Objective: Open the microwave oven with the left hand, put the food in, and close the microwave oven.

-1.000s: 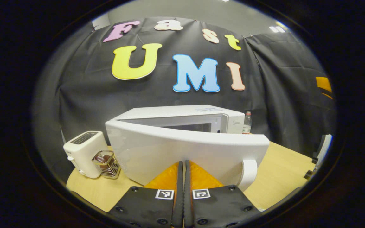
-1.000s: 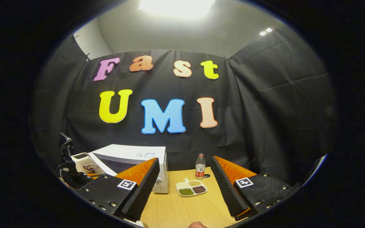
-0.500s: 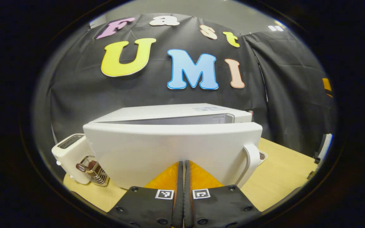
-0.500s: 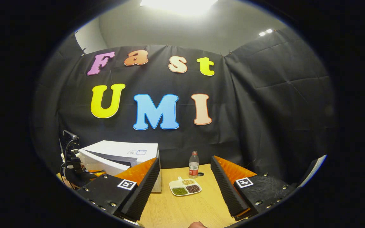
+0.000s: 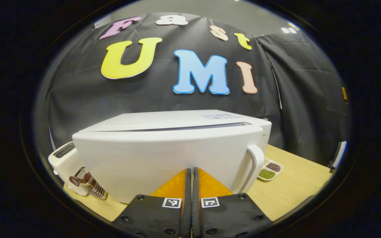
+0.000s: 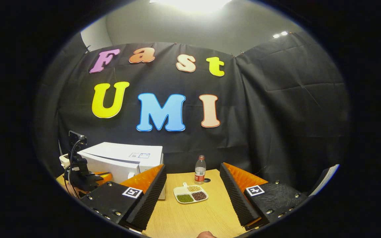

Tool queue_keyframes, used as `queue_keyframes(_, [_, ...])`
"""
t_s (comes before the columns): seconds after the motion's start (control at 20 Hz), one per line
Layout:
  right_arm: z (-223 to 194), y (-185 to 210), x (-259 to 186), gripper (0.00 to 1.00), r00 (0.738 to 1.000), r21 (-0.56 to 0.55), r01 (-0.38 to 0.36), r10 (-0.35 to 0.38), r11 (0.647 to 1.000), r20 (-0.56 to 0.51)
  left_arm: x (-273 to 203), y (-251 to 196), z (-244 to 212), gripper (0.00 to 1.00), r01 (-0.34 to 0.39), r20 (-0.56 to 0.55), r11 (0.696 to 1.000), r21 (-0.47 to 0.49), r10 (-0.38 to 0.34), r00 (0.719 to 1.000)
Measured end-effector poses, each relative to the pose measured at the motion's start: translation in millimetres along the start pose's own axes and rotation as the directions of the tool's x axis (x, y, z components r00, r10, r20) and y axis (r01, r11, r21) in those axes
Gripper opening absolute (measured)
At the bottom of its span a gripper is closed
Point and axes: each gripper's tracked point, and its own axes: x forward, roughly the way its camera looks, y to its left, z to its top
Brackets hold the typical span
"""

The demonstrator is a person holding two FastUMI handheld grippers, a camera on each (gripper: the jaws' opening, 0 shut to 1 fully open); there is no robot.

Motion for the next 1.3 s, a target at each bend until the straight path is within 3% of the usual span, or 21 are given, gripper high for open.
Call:
queue_keyframes(0.2, [-2.2,1.1,5.5,0.98,1.0,-0.001,0.0,0.0,1.0,-0.006,4.5,0.7,0.8,0.07,-0.014,0.005,1.0,-0.011,0.014,1.0])
queue_keyframes(0.25, [-1.6,0.6,6.1,0.98,1.0,0.001,0.001,-0.001,1.0,-0.005,4.8,1.2,2.3,0.12,-0.015,0.007,1.0,-0.017,0.015,1.0])
queue_keyframes(0.3, [-1.0,1.2,7.7,0.98,1.0,0.004,0.001,-0.001,1.0,-0.005,5.8,4.0,4.1,0.07,-0.027,0.011,1.0,-0.015,0.027,1.0])
queue_keyframes(0.35, [-1.2,2.2,9.5,0.98,1.0,0.003,0.0,0.0,1.0,-0.008,6.7,4.8,3.5,0.12,-0.044,0.004,0.999,-0.006,0.044,0.999])
queue_keyframes(0.4, [-3.5,2.3,10.6,0.98,1.0,0.0,0.0,0.0,1.0,-0.01,7.2,5.7,2.2,0.07,-0.059,0.002,0.998,0.004,0.059,0.998])
queue_keyframes(0.65, [-12.1,11.0,11.1,0.98,0.999,0.002,-0.014,0.014,1.0,-0.03,11.9,4.7,4.9,0.07,-0.084,0.011,0.996,-0.006,0.084,0.996])
queue_keyframes(0.75, [-12.4,14.6,8.0,0.98,0.999,0.003,-0.02,0.02,1.0,-0.029,15.1,5.1,-1.9,0.07,-0.11,-0.034,0.994,-0.018,0.109,0.993])
queue_keyframes(0.85, [-14.9,17.3,5.7,0.98,0.999,0.0,-0.018,0.018,1.0,-0.032,16.5,5.1,6.9,0.12,-0.126,-0.023,0.992,-0.026,0.125,0.992])
queue_keyframes(0.95, [-14.0,22.6,2.7,0.98,0.999,-0.002,-0.03,0.03,1.0,-0.034,12.6,3.1,8.1,0.07,-0.119,-0.018,0.993,-0.021,0.118,0.993])
queue_keyframes(1.2, [-5.9,23.1,-1.7,0.98,0.999,0.018,-0.052,0.052,0.998,-0.006,-21.1,-1.2,39.9,0.07,-0.109,0.05,0.994,-0.014,0.109,0.993])
queue_keyframes(1.25, [-4.6,24.0,-2.3,0.98,0.998,0.02,-0.068,0.068,0.997,-0.003,-31.3,-3.3,49.8,0.12,-0.113,0.072,0.993,-0.015,0.114,0.991])
queue_keyframes(1.3, [-2.5,24.9,-4.9,0.98,0.996,0.024,-0.086,0.086,0.996,0.004,-43.8,-6.1,59.5,0.02,-0.116,0.094,0.993,-0.012,0.116,0.989])
